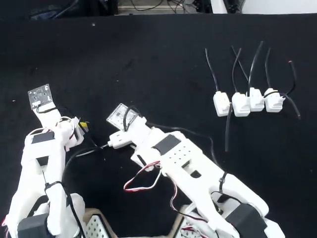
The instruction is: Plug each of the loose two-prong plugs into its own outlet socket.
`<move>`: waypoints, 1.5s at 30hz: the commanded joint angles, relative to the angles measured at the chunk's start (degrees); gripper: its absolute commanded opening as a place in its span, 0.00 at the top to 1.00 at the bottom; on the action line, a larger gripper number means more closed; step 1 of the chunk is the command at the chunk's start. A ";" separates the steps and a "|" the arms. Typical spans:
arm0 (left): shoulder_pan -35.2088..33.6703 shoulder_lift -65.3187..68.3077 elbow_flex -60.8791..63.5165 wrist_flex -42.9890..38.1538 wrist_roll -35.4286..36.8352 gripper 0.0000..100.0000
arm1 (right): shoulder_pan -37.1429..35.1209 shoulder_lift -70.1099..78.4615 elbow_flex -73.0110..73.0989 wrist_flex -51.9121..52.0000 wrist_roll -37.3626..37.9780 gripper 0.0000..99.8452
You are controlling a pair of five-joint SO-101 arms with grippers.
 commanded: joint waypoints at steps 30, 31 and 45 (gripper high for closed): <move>0.04 -0.53 -3.12 -0.35 -0.70 0.72 | 4.84 0.84 -1.63 4.13 5.27 0.99; 0.04 -0.53 -3.12 -0.35 -0.70 0.72 | 5.27 1.10 -0.40 2.90 5.27 0.98; 0.04 -0.53 -3.03 -0.35 -0.70 0.72 | 8.26 0.48 -0.92 4.48 4.75 0.99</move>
